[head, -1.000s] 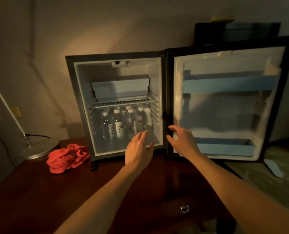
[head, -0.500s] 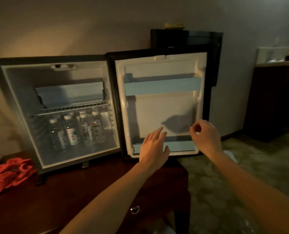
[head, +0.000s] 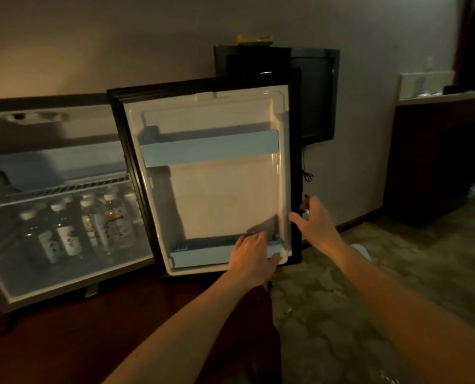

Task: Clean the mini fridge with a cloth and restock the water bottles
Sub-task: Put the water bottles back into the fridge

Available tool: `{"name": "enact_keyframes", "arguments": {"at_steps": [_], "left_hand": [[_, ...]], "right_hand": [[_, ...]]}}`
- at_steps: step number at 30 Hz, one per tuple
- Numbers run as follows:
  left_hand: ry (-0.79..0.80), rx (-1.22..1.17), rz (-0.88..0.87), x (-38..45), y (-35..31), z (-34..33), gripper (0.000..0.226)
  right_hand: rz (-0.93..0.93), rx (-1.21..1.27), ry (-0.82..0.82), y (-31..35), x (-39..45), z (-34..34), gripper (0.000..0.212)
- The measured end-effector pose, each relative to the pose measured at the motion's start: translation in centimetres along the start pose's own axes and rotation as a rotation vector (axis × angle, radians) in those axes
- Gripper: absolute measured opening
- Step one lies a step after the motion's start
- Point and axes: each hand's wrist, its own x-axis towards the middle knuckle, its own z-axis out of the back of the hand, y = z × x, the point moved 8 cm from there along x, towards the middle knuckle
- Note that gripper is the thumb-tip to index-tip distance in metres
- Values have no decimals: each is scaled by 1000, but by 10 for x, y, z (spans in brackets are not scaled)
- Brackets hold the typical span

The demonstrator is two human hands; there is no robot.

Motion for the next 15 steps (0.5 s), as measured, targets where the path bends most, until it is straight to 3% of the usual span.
{"name": "enact_keyframes", "arguments": {"at_steps": [3,7,12,15], "left_hand": [[-12,24,-35,-7,2,-8,56],[-81,-12,-27,-18,5,-2,49],[-169,-112,21,-41,13,28,51],[-252,-109,66,-60,24,60,55]], "right_hand": [[-52,163,33,-4,7,-8,21],[10,350,-93,4,-1,8,10],[187,393,-214,16,-25,28,23],[304,308,-285,34,-52,36,21]]}}
